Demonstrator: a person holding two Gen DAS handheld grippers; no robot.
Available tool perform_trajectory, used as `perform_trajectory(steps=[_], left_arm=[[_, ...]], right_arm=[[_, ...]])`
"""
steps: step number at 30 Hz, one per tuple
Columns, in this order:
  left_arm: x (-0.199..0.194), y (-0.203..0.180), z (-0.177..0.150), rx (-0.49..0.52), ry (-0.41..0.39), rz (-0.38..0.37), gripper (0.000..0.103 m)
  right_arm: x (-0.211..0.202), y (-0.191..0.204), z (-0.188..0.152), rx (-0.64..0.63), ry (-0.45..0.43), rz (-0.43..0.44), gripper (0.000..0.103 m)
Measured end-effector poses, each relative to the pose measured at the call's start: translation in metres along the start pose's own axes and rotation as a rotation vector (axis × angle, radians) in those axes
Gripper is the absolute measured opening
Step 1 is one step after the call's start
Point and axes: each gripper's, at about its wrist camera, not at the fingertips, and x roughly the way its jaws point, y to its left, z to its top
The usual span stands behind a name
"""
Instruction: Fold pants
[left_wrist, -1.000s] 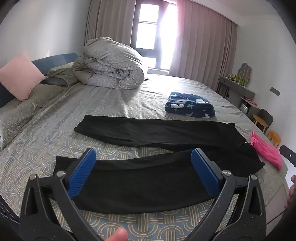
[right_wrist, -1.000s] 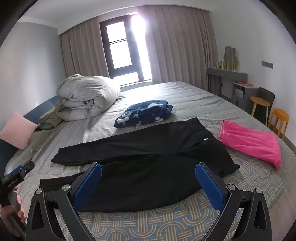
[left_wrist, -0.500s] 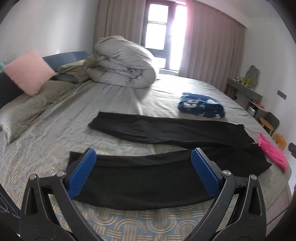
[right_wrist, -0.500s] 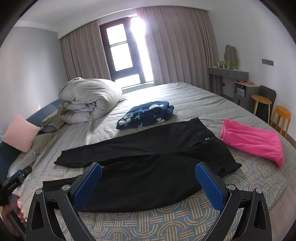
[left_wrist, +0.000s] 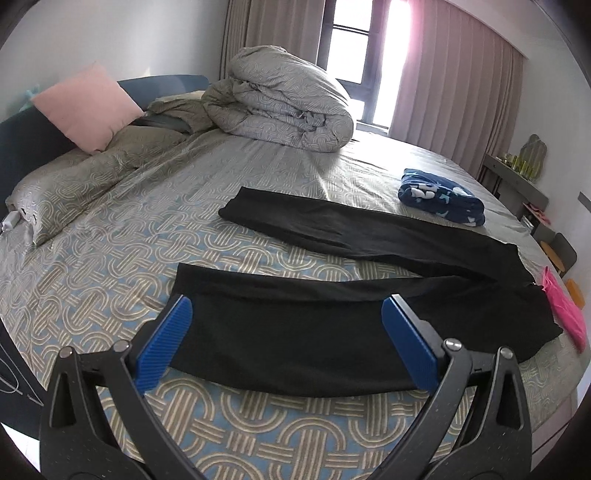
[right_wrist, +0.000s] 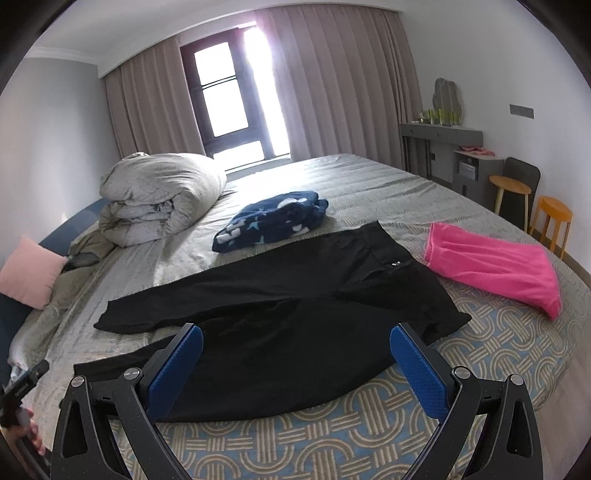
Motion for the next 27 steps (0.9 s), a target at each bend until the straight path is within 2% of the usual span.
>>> perform_trajectory(steps=[7, 15, 20, 27], left_arm=[[0.000, -0.004, 0.004, 0.008, -0.018, -0.012, 0.102], [0.002, 0.000, 0.000, -0.020, 0.002, -0.019, 0.102], [0.005, 0.007, -0.012, -0.053, 0.047, -0.039, 0.102], [0.018, 0.030, -0.042, -0.195, 0.151, -0.121, 0.100]], right_arm=[[0.007, -0.003, -0.002, 0.019, 0.012, -0.003, 0.103], [0.008, -0.008, -0.005, 0.013, 0.027, -0.004, 0.103], [0.012, -0.013, -0.009, 0.023, 0.045, -0.001, 0.103], [0.022, -0.026, -0.016, 0.055, 0.081, -0.008, 0.103]])
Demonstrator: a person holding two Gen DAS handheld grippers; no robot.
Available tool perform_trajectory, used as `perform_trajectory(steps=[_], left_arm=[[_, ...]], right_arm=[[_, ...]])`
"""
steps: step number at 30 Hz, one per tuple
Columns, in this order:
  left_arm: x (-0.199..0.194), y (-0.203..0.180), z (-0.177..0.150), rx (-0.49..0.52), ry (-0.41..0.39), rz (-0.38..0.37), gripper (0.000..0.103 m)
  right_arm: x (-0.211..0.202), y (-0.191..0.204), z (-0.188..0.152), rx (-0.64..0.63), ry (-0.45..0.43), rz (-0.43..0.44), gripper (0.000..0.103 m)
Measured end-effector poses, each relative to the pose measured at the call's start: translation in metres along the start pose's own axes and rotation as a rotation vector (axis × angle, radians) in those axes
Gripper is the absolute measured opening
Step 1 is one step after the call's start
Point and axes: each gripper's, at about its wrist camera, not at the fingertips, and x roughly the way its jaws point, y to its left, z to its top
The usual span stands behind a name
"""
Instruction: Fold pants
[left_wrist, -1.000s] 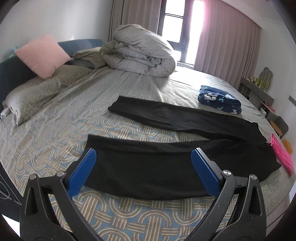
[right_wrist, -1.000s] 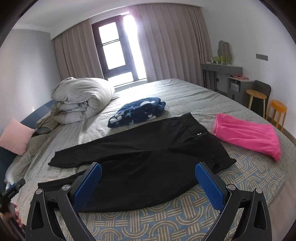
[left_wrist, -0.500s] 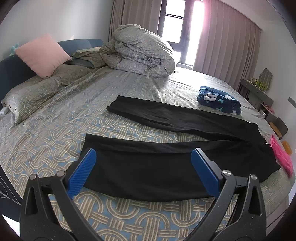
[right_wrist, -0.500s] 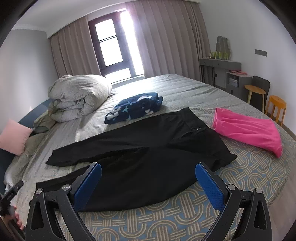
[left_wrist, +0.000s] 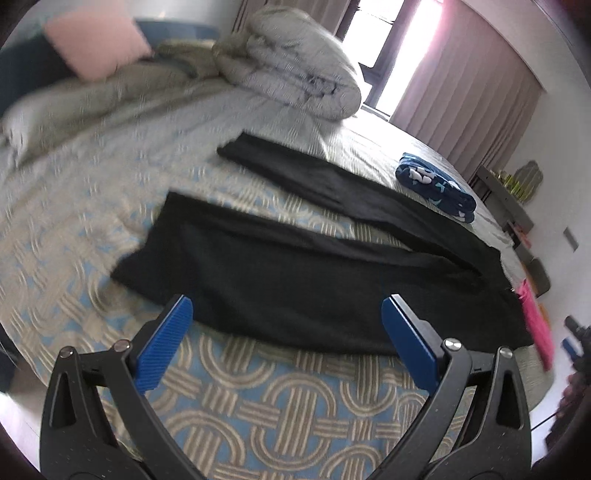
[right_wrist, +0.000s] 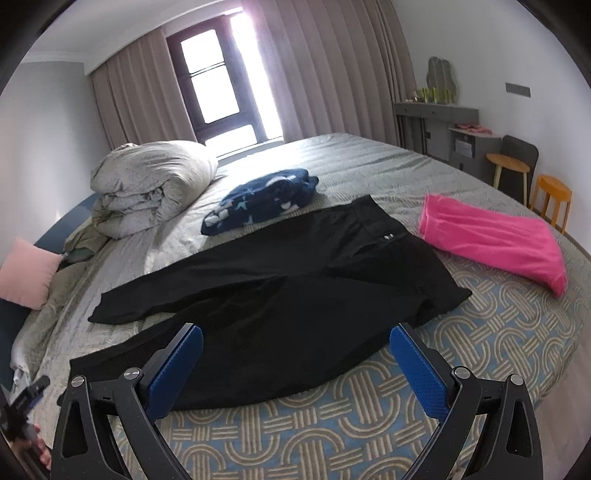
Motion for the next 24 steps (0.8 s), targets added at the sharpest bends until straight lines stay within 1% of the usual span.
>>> perform_trajectory(steps=[4, 6, 7, 10, 13, 16, 19, 21, 24], left_arm=[[0.018, 0.021, -0.008, -0.145, 0.074, -0.094, 0.092], [0.027, 0.031, -0.011, -0.218, 0.106, -0.123, 0.090], [0.032, 0.036, -0.012, -0.253, 0.127, -0.122, 0.086], [0.042, 0.043, -0.018, -0.299, 0.165, -0.106, 0.080], [0.050, 0.048, -0.019, -0.334, 0.175, -0.103, 0.075], [0.055, 0.052, -0.017, -0.376, 0.188, -0.097, 0.075], [0.064, 0.054, -0.013, -0.404, 0.222, -0.062, 0.075], [0.067, 0.058, -0.011, -0.432, 0.220, -0.057, 0.075], [0.071, 0.064, -0.007, -0.491, 0.206, -0.074, 0.075]], right_arm=[[0.007, -0.008, -0.004, 0.029, 0.021, 0.003, 0.103], [0.010, -0.009, -0.006, 0.033, 0.028, 0.000, 0.103], [0.011, -0.010, -0.007, 0.033, 0.031, 0.000, 0.103], [0.015, -0.013, -0.008, 0.039, 0.038, -0.002, 0.103], [0.018, -0.016, -0.010, 0.050, 0.044, -0.003, 0.103], [0.023, -0.019, -0.011, 0.057, 0.055, -0.008, 0.103], [0.027, -0.022, -0.012, 0.064, 0.062, -0.011, 0.103], [0.030, -0.024, -0.011, 0.073, 0.065, -0.011, 0.103], [0.033, -0.025, -0.011, 0.077, 0.070, -0.010, 0.103]])
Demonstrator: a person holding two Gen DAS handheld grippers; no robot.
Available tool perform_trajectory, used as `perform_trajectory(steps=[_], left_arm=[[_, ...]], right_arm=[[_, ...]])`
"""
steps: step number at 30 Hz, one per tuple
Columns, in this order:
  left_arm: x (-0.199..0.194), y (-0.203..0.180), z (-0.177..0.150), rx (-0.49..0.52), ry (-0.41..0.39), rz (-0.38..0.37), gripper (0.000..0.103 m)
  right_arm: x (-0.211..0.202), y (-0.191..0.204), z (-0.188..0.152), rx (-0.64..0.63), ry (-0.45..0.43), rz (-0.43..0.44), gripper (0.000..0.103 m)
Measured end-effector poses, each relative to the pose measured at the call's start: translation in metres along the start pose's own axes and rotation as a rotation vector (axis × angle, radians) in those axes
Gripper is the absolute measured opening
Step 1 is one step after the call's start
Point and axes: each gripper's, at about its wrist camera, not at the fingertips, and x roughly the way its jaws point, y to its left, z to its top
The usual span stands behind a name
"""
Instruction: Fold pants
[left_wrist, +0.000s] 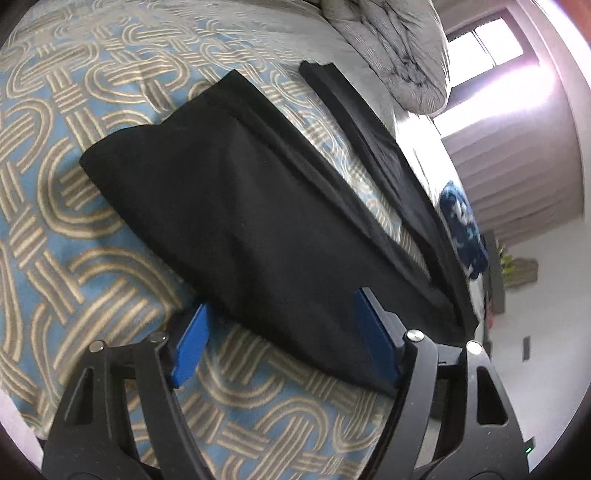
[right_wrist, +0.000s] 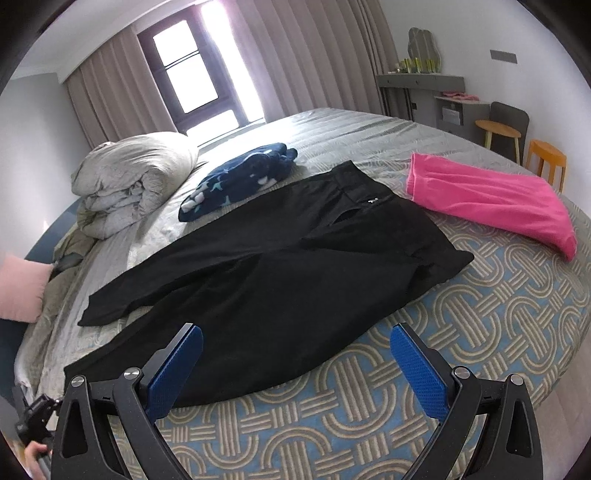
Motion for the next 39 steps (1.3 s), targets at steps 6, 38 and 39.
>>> perform_trajectory(steps=[6, 38, 39], left_arm=[[0.005, -0.003, 0.014, -0.045, 0.000, -0.023, 0.075], [0.015, -0.012, 0.025, 0.038, -0.017, -0.004, 0.005], [0.014, -0.013, 0.026, 0.040, -0.021, -0.007, 0.005]], right_arm=[[0.005, -0.007, 0.000, 0.018, 0.008, -0.006, 0.103], [0.095, -0.161, 0.020, 0.725, 0.098, 0.151, 0.008], [0.096, -0.160, 0.022, 0.721, 0.096, 0.152, 0.008]])
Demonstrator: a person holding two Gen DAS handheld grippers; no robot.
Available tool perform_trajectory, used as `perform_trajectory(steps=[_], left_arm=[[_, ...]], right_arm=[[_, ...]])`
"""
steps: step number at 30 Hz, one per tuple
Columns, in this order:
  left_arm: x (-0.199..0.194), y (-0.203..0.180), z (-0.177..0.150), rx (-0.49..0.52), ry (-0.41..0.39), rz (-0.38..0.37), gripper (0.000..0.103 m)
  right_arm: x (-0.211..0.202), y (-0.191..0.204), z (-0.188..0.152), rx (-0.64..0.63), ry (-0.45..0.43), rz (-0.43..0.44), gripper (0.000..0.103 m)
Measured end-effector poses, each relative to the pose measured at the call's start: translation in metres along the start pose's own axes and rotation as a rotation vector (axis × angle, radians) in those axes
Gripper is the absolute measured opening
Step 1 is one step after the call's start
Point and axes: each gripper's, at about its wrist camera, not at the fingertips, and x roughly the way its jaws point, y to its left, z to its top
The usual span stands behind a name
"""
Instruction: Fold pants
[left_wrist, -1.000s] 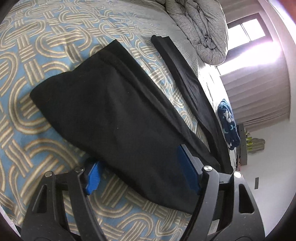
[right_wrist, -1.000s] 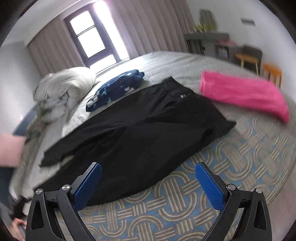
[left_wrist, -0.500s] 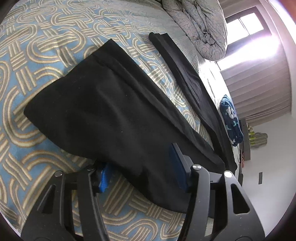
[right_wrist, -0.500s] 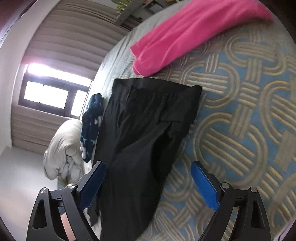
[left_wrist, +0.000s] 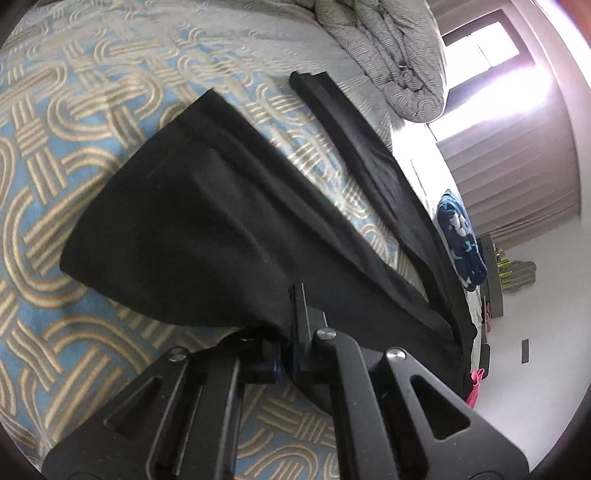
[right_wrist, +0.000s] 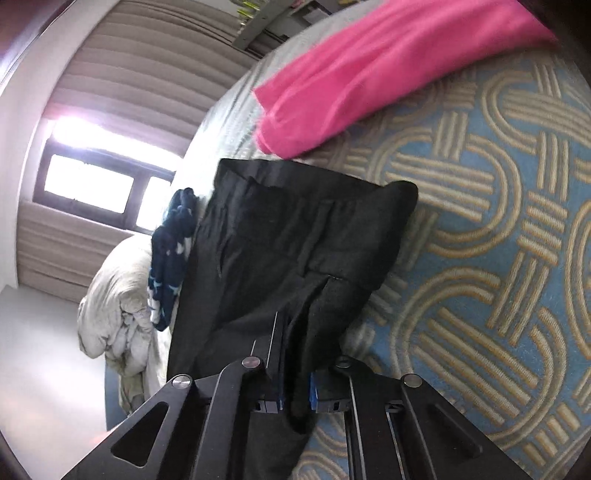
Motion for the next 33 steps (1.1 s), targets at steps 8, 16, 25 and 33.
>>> perform_trajectory(steps=[8, 16, 25, 33], left_arm=[[-0.014, -0.026, 0.019, 0.048, -0.031, -0.053, 0.005], [-0.009, -0.080, 0.064, 0.121, -0.060, -0.099, 0.005], [0.019, -0.135, 0.132, 0.142, -0.066, -0.127, 0.005], [0.076, -0.166, 0.193, 0.140, -0.039, -0.073, 0.005]], right_arm=[[-0.002, 0.014, 0.005, -0.019, -0.002, 0.037, 0.007], [-0.006, 0.045, 0.022, -0.013, -0.004, 0.130, 0.007], [0.016, 0.107, 0.058, 0.003, 0.018, 0.219, 0.007], [0.081, 0.164, 0.099, 0.077, 0.054, 0.203, 0.010]])
